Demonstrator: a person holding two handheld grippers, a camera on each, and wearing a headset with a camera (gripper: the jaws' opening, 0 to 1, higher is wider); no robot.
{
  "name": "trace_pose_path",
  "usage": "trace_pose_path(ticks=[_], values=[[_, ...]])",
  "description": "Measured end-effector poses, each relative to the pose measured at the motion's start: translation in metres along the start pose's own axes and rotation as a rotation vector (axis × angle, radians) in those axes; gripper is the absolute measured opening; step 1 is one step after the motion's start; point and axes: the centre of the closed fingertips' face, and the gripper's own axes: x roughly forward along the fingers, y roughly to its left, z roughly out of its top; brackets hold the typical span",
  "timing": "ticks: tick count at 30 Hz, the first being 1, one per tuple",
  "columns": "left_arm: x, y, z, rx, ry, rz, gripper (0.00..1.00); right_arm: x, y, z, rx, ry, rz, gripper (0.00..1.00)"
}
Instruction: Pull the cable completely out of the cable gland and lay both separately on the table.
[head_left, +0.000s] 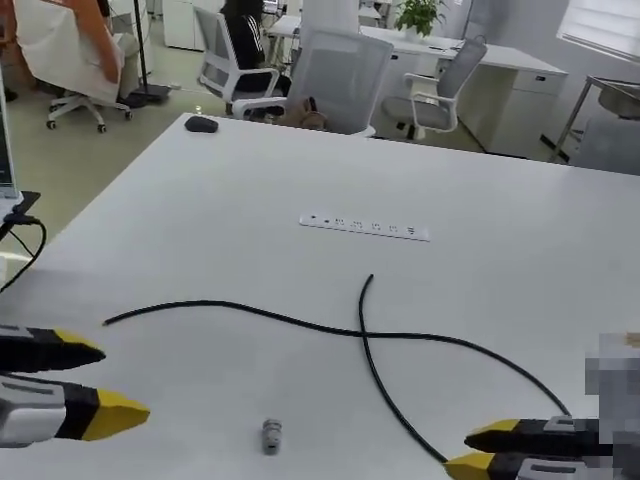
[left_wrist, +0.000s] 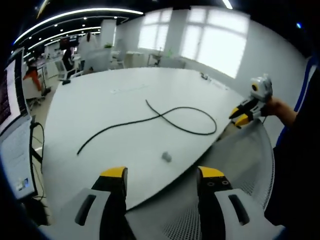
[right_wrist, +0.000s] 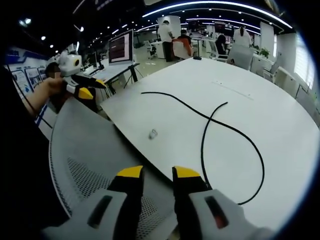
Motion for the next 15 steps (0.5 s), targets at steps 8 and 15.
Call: trace_pose_path(ticks=[8, 15], values=[[0.008, -0.01, -0.026, -0.018, 0.059, -0.024, 0.55, 0.003, -0.005, -0.003, 0.082, -0.005, -0.003, 0.25], [0.013, -0.016, -0.026, -0.003, 0.076, -0.045, 0.54, 0.008, -0.002, -0.005, 0.081, 0.013, 0.003, 0.27]])
